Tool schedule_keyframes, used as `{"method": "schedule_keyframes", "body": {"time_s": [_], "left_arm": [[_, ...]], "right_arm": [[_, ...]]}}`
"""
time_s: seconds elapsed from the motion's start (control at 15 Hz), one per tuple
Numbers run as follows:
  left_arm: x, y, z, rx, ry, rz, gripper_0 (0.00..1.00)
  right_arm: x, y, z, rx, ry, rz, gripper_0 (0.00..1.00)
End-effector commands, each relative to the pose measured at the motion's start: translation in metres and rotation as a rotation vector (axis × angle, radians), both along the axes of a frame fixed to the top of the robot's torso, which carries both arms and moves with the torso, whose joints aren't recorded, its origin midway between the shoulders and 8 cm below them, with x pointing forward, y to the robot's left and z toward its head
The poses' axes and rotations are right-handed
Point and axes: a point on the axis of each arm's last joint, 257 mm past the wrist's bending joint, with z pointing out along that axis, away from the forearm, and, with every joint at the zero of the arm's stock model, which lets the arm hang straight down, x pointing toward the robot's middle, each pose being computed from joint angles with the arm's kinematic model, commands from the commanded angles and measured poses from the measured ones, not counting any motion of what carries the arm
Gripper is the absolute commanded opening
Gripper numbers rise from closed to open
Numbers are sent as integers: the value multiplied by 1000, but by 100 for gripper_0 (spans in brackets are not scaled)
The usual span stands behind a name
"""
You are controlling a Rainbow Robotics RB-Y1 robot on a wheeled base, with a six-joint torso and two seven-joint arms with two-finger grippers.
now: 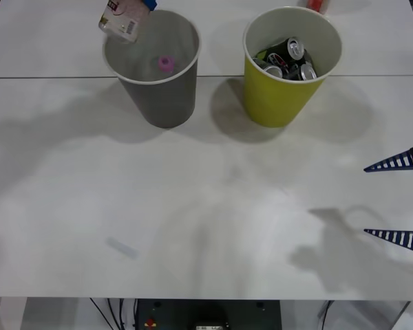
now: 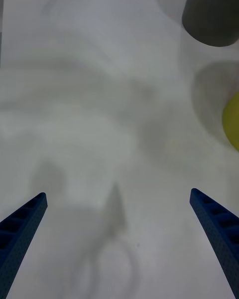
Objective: Put the can into the green bin and the plastic bottle into the gray bin
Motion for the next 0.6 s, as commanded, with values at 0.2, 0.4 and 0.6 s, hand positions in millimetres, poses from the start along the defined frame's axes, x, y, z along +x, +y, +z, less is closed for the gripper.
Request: {"method": "schedule_keyframes", "body": {"time_s": [0.2,0.4,0.6], "left_arm": [[1,-4,-2,-1,-2,-2,46],[2,-2,-1,-3,-4,0,100],[-9,12,4,-3,16,-21,100]], "right_arm": [[0,0,0,0,0,0,100],[0,0,0,0,0,0,100],[0,0,0,0,0,0,100]]}}
